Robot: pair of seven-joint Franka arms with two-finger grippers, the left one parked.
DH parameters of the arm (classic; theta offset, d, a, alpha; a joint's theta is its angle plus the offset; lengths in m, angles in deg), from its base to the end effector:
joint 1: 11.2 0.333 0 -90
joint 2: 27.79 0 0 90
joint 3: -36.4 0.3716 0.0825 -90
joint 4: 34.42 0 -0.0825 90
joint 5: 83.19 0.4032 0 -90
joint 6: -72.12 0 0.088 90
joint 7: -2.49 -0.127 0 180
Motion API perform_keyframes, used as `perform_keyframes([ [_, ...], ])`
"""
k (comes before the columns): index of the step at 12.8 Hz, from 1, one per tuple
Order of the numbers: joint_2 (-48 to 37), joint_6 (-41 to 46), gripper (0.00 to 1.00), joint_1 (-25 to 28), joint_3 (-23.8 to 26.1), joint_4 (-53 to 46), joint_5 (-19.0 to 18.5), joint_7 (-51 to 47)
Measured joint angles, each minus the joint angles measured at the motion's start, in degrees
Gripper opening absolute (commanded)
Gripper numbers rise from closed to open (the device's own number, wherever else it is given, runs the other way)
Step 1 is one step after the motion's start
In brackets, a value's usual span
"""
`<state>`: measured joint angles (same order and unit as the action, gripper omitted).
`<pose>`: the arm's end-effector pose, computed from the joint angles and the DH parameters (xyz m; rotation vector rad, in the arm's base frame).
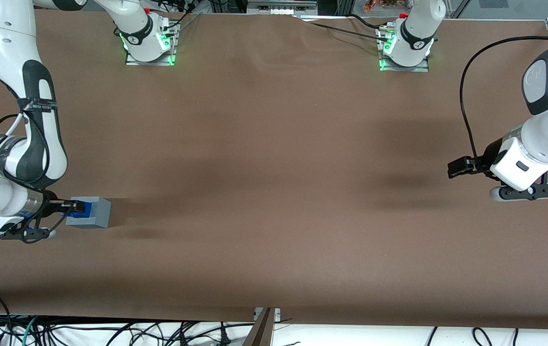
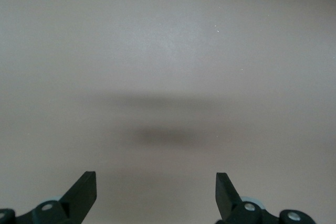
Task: Insert blue part into gray base with right arm
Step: 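Lower the blue part into the gray base's opening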
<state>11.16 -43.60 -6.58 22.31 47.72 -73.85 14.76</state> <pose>0.7585 -0.0766 0.3085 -3.1369 -0.0310 0.1146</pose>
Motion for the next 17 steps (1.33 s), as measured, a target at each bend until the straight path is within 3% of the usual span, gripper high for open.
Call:
perform_keyframes([
  [1,0.01,0.0,0.16,-0.03,0.0,0.0,0.09,0.0],
  [2,0.02,0.0,0.67,-0.04,0.0,0.0,0.11,0.0],
  [3,0.02,0.0,0.98,-0.04,0.0,0.0,0.12,0.0],
  [10,-0.22,-0.65,0.99,0.12,0.03,-4.01,0.2,0.09],
  [17,-8.62,3.14,0.99,2.0,0.4,-5.78,0.43,0.09],
])
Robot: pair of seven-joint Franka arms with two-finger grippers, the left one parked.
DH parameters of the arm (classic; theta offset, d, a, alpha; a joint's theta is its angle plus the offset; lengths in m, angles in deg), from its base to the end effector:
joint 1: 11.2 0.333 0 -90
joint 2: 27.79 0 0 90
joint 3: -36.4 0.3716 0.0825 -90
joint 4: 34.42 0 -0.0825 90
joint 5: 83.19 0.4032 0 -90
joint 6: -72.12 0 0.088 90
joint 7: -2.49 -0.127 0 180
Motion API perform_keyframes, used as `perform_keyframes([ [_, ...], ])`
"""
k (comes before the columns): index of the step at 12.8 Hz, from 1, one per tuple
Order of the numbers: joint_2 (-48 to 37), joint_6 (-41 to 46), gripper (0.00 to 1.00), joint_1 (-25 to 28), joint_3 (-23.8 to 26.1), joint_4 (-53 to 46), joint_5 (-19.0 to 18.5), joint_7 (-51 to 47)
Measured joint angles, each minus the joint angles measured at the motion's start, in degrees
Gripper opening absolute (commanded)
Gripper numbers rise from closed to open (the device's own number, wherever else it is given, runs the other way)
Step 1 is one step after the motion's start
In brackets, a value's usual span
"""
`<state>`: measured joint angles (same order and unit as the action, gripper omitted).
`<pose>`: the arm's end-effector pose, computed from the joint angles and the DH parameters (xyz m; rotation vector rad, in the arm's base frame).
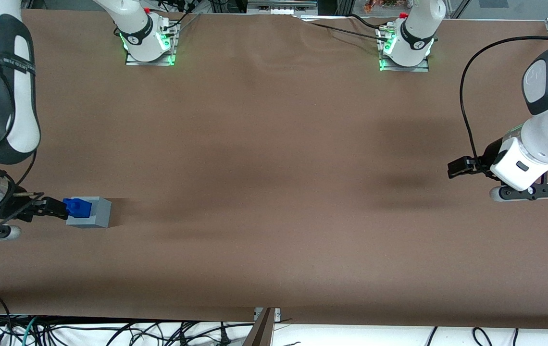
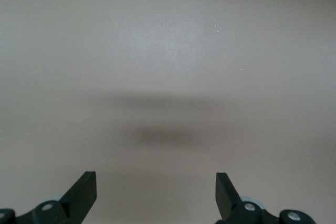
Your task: Insert blue part into gray base with right arm
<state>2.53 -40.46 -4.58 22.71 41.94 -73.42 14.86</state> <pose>0.7676 -0.0402 0.4662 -3.1107 -0.1165 -0.1919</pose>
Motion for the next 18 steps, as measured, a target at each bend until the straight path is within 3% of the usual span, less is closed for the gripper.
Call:
perform_keyframes([
  [7,-5.04,1.22,0.99,0.84,1.86,0.97,-3.51,0.51],
  [11,-15.45,2.34,0.99,-0.89,1.95,8.64,-3.87,1.36],
  [18,-21.24,13.3,0.99,-3.96,2.53,13.42,-4.35,1.66],
])
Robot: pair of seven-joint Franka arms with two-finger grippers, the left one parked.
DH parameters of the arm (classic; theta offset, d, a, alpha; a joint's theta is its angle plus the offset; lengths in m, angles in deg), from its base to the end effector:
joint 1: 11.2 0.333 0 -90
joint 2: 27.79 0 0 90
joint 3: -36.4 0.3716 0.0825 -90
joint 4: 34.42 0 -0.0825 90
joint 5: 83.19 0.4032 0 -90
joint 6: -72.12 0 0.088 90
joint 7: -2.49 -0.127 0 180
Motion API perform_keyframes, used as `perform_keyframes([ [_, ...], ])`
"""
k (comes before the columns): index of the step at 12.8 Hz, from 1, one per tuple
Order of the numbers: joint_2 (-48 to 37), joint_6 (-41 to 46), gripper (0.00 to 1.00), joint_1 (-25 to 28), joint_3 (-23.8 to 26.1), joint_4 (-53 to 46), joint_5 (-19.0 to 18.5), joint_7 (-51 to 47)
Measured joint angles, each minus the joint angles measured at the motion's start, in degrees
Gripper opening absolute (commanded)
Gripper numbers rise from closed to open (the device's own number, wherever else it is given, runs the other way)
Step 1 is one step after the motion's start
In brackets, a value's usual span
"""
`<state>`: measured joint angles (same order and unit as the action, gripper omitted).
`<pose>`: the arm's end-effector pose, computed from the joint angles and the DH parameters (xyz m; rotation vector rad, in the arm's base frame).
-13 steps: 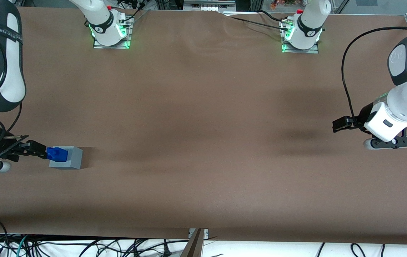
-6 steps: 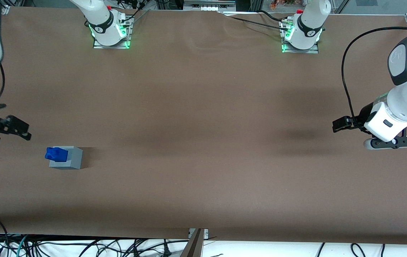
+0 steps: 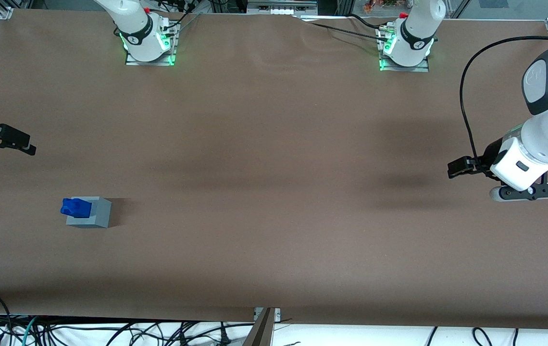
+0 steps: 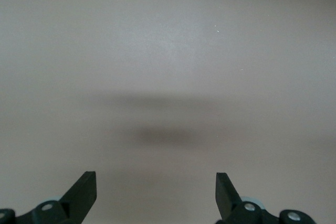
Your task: Insert blue part into gray base with right arm
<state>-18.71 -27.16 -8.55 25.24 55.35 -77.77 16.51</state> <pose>0.6353 -0.0752 0.5820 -3.0791 -0.1293 -0.0350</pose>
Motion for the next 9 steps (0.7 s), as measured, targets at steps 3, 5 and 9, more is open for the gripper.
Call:
perform_keyframes([
  [3,0.06,1.67,0.99,-0.32,0.31,-0.04,-0.21,-0.04],
  [5,0.17,1.89,0.99,-0.33,0.34,-0.35,-0.32,-0.06],
  [9,0.23,1.94,0.99,-0.41,0.38,-0.41,-1.53,-0.06],
])
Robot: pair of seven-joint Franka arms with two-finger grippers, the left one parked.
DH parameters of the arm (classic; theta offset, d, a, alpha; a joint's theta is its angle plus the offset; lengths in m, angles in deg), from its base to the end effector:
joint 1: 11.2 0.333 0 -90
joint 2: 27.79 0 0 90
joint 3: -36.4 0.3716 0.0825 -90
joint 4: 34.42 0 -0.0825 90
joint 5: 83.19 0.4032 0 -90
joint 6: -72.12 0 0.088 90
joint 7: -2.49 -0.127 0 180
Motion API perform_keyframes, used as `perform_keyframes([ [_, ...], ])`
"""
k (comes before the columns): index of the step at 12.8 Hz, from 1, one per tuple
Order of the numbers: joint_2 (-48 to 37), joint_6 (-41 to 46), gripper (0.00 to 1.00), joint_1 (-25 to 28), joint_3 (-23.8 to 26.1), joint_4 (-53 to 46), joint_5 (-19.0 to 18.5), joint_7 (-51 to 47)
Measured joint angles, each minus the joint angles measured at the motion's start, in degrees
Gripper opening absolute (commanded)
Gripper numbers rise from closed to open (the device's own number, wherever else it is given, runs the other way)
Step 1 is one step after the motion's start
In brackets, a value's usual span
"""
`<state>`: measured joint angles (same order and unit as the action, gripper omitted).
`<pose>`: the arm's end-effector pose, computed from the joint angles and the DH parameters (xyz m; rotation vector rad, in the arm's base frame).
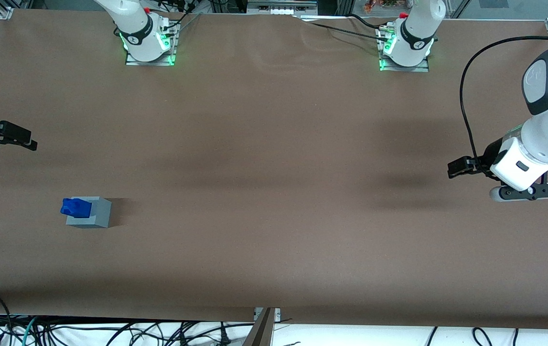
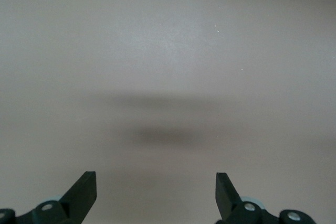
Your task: Insert blue part into gray base with right arm
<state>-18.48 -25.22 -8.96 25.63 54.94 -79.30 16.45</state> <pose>0.6323 -0.0779 0.5798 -3.0983 -0.1357 0.0197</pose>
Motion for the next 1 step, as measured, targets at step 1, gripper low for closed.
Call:
perform_keyframes([
  [1,0.0,0.0,0.99,0.0,0.12,-0.03,-0.87,0.0],
])
